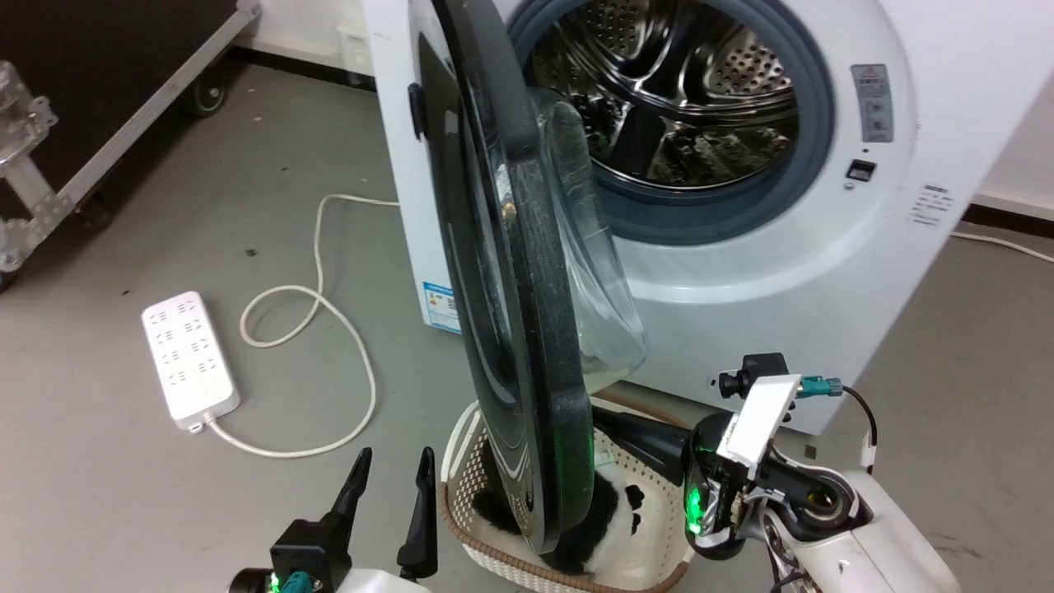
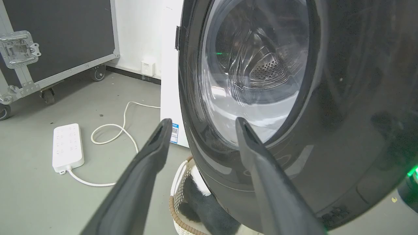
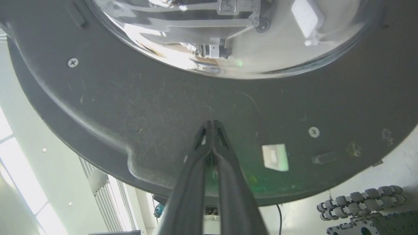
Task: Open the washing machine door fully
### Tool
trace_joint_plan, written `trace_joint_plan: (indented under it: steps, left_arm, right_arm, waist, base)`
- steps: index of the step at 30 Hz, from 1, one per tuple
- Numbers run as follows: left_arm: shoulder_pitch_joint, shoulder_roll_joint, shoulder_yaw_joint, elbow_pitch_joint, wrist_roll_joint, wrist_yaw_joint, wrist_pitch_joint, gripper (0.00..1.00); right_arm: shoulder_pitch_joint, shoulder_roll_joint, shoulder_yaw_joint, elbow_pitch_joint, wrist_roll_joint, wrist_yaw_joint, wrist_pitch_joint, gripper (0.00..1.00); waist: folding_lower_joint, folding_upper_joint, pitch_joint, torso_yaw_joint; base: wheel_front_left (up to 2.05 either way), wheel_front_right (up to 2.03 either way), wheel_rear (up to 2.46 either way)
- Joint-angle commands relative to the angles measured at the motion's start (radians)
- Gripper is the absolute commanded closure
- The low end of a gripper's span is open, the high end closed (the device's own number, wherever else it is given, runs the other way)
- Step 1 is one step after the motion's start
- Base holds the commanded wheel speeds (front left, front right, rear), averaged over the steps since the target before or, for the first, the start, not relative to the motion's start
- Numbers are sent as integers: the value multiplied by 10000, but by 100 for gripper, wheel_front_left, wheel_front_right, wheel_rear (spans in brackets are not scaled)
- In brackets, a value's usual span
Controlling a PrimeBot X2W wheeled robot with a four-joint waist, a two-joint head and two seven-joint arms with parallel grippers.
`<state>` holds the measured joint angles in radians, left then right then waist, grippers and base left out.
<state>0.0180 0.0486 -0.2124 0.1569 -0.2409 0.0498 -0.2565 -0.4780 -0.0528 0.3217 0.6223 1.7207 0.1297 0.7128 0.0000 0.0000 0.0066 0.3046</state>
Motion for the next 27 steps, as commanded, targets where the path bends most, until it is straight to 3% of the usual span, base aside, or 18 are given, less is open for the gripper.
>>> trace_joint_plan:
  steps: [1, 2, 3, 4, 8, 14, 19, 23, 27]
  left_arm:
    - [9, 16, 35, 13, -53, 7, -53, 0]
    - [5, 16, 56, 11, -75, 13, -53, 0]
    - [9, 16, 74, -2, -104, 18, -53, 0]
    - [17, 16, 103, -13, -128, 27, -53, 0]
    - [9, 16, 238, -55, -186, -6, -53, 0]
    - [-11, 16, 642, -56, -234, -197, -53, 0]
    - [-8, 16, 1208, 13, -200, -383, -53, 0]
    - [64, 16, 1630, -47, -162, -513, -53, 0]
    - [188, 16, 1802, -104, -126, -717, -53, 0]
  right_arm:
    - [155, -19, 58, -70, 31, 10, -134, 100]
    - [154, -86, 69, -94, 0, 10, -275, 100]
    - [146, -194, 60, -157, -106, 10, -517, 62]
    - [151, -304, 51, -240, -227, 10, -761, 0]
    - [275, -1062, -43, -1066, -1500, 10, -2474, 0]
    - [1037, -2735, 136, -3073, -5575, 10, -6429, 0]
    - [1940, -3759, -203, -3623, -9129, 10, -8986, 0]
    - [2825, -3436, -1446, -3832, -11960, 10, -9594, 0]
    - [3938, -2185, -2952, -4578, -14298, 10, -9715, 0]
  waist:
    - [0, 0, -33, -96]
    - [0, 0, -57, -163]
    - [0, 0, -84, -238]
    - [0, 0, -121, -334]
    - [0, 0, -237, -732]
    - [0, 0, -357, -1401]
    - [0, 0, -439, -1846]
    - [0, 0, -480, -2107]
    - [0, 0, -489, -2283]
  base:
    - [0, 0, 0]
    - [0, 0, 0]
    - [0, 0, 0]
    - [0, 0, 0]
    - [0, 0, 0]
    - [0, 0, 0]
    - [0, 0, 0]
    - [0, 0, 0]
    - [0, 0, 0]
